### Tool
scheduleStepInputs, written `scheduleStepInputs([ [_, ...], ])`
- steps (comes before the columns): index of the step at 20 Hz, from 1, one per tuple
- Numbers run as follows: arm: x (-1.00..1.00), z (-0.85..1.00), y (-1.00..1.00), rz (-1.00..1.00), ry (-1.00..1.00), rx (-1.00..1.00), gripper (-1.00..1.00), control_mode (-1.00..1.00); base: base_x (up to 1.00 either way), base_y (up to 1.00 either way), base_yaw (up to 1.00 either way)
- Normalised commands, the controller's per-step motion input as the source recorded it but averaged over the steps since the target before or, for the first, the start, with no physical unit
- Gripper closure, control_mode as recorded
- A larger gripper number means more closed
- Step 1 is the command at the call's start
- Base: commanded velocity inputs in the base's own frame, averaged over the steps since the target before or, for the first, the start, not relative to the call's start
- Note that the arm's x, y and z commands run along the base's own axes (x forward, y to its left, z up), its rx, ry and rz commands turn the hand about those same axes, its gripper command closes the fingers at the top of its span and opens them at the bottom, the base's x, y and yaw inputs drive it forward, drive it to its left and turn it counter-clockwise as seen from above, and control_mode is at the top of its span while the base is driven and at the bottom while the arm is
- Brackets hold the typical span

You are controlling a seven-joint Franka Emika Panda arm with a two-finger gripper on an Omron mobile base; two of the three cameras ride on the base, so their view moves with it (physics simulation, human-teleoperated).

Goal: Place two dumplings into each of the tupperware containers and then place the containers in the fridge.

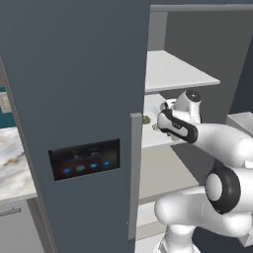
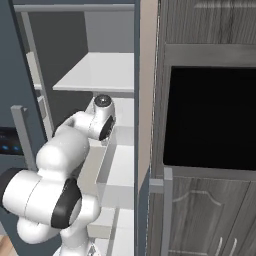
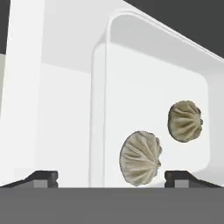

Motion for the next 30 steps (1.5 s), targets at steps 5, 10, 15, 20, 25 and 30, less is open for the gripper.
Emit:
scheduleStepInputs([
  [5, -0.71, 0.28, -0.06, -0.07, 0.00, 0.00, -1.00, -1.00, 0.00, 0.00, 0.00],
  [10, -0.86, 0.34, 0.00, -0.22, 0.08, 0.02, -1.00, -1.00, 0.00, 0.00, 0.00],
  [15, -0.68, 0.24, 0.00, -0.46, 0.20, 0.17, -1.00, -1.00, 0.00, 0.00, 0.00],
  [20, -0.50, 0.01, 0.10, -0.65, 0.09, 0.20, -1.00, -1.00, 0.00, 0.00, 0.00],
  [25, -0.37, 0.03, 0.21, -0.68, 0.02, 0.24, -1.00, -1.00, 0.00, 0.00, 0.00],
  [30, -0.29, 0.25, 0.06, -0.65, 0.07, 0.25, -1.00, -1.00, 0.00, 0.00, 0.00],
])
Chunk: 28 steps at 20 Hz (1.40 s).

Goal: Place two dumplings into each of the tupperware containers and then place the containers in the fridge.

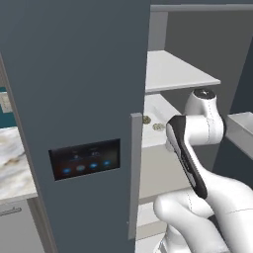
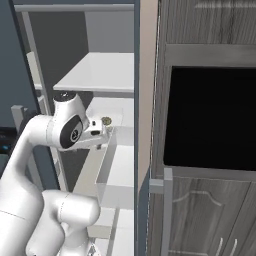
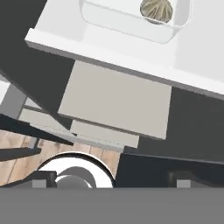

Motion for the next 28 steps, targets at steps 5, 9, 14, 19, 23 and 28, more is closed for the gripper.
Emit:
scheduleStepInputs([
  [5, -0.36, 0.21, 0.00, -0.54, 0.14, 0.23, -1.00, -1.00, 0.00, 0.00, 0.00],
  [9, -0.49, 0.00, 0.00, -0.17, -0.01, 0.00, -1.00, -1.00, 0.00, 0.00, 0.00],
  [14, -0.90, 0.00, 0.00, 0.01, -0.13, 0.00, -1.00, -1.00, 0.00, 0.00, 0.00],
  [19, -0.78, 0.00, 0.11, 0.02, -0.15, 0.00, -1.00, -1.00, 0.00, 0.00, 0.00],
  [23, -0.10, 0.00, 0.09, 0.00, -0.01, 0.00, -1.00, -1.00, 0.00, 0.00, 0.00],
  [28, 0.18, 0.16, 0.13, 0.00, -0.01, 0.00, -1.00, -1.00, 0.00, 0.00, 0.00],
])
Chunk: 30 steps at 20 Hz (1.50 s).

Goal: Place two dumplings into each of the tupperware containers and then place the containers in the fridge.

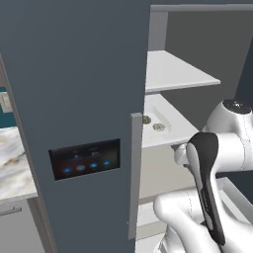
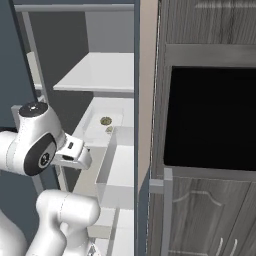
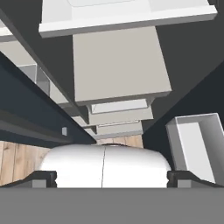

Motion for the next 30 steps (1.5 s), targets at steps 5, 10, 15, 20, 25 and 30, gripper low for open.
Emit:
scheduleStepInputs([
  [5, 0.10, 0.38, 0.00, 0.00, -0.04, 0.00, -1.00, -1.00, 0.00, 0.00, 0.00],
  [10, -0.14, 0.26, 0.00, -0.03, 0.00, 0.00, -1.00, -1.00, 0.00, 0.00, 0.00],
  [15, -0.22, 0.06, 0.00, 0.00, -0.02, 0.00, -1.00, -1.00, 0.00, 0.00, 0.00],
  [20, 0.00, 0.00, 0.00, 0.00, 0.00, 0.00, -1.00, 1.00, -0.85, 0.00, 0.00],
  [25, 0.00, 0.00, 0.00, 0.00, 0.00, 0.00, -1.00, 1.00, -1.00, -0.05, 0.00],
  [30, 0.00, 0.00, 0.00, 0.00, 0.00, 0.00, -1.00, 1.00, -1.00, 0.38, 0.39],
])
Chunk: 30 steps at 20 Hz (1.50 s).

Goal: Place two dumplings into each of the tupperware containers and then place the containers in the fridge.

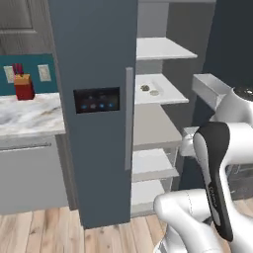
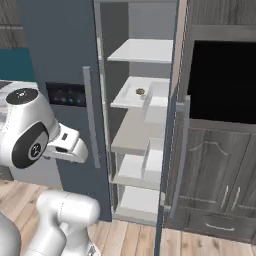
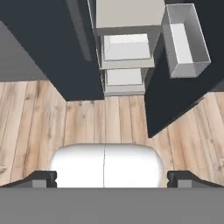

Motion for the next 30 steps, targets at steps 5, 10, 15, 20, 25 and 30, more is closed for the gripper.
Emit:
scheduleStepInputs([
  [5, 0.00, 0.00, 0.00, 0.00, 0.00, 0.00, -1.00, 1.00, -0.50, 0.23, 0.96],
  [10, 0.00, 0.00, 0.00, 0.00, 0.00, 0.00, -1.00, 1.00, -0.19, 0.00, 1.00],
  [15, 0.00, 0.00, 0.00, 0.00, 0.00, 0.00, -1.00, 1.00, -0.20, 0.00, 1.00],
  [20, 0.00, 0.00, 0.00, 0.00, 0.00, 0.00, -1.00, 1.00, -0.22, 0.07, 1.00],
  [25, 0.00, 0.00, 0.00, 0.00, 0.00, 0.00, -1.00, 1.00, -0.41, 0.58, 0.87],
  [30, 0.00, 0.00, 0.00, 0.00, 0.00, 0.00, -1.00, 1.00, -0.16, 1.00, 0.27],
])
